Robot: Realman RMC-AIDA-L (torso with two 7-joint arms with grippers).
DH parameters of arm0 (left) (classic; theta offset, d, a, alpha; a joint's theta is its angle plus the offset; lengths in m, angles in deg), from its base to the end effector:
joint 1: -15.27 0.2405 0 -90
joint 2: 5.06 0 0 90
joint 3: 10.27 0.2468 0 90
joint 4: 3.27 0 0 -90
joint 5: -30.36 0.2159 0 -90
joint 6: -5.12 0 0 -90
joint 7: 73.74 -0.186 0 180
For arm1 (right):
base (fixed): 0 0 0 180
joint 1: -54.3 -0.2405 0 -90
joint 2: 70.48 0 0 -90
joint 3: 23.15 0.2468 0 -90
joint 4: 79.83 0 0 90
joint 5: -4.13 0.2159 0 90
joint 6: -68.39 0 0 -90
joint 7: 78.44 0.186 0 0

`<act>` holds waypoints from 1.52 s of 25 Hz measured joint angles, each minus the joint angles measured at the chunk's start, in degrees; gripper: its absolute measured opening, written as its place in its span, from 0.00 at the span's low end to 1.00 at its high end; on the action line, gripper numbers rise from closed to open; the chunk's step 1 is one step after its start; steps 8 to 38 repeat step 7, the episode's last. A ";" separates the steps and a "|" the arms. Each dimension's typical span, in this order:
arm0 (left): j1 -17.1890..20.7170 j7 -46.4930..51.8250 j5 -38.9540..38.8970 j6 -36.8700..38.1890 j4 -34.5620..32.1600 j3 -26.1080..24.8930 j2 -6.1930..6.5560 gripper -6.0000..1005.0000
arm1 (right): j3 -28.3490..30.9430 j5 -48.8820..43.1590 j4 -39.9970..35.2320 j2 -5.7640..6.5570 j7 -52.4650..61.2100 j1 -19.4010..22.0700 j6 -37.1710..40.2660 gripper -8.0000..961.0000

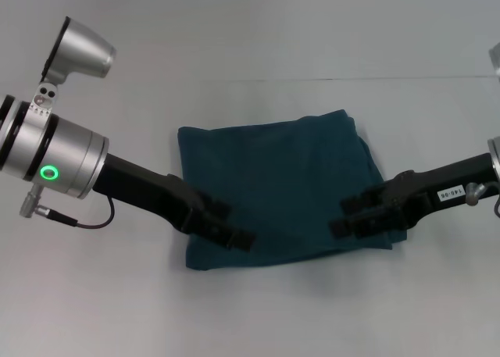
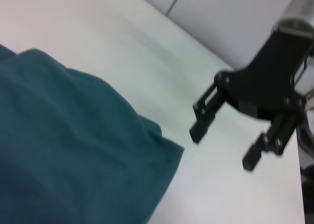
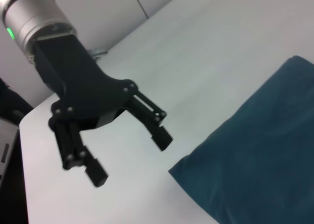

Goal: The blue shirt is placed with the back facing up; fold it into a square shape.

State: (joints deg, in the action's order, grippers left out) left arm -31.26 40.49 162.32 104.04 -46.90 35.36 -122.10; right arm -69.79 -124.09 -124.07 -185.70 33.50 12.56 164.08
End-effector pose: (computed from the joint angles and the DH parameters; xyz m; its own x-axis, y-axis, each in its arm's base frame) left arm -0.1742 0.3644 -0.0338 0.7912 0.6019 0.1084 0.5926 -0.7983 0.1071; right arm 0.2011 0.3676 -0.0200 0.7709 -0.6124 -0.1749 -0.6164 -0.7866 0.0374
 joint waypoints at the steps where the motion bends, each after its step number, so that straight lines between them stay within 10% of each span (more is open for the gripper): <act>1: -0.03 0.09 -0.12 -0.22 0.50 -0.72 0.00 0.95 | 0.03 0.13 0.22 -0.09 -0.71 0.16 -0.13 0.73; 7: 1.35 -1.26 -0.44 -2.49 1.28 -7.17 -0.91 0.95 | 2.83 0.32 -0.09 -1.03 -1.59 2.58 -4.95 0.73; 38: 1.35 -1.26 -0.44 -2.49 1.28 -7.17 -0.91 0.95 | 2.83 0.32 -0.09 -1.03 -1.59 2.58 -4.95 0.73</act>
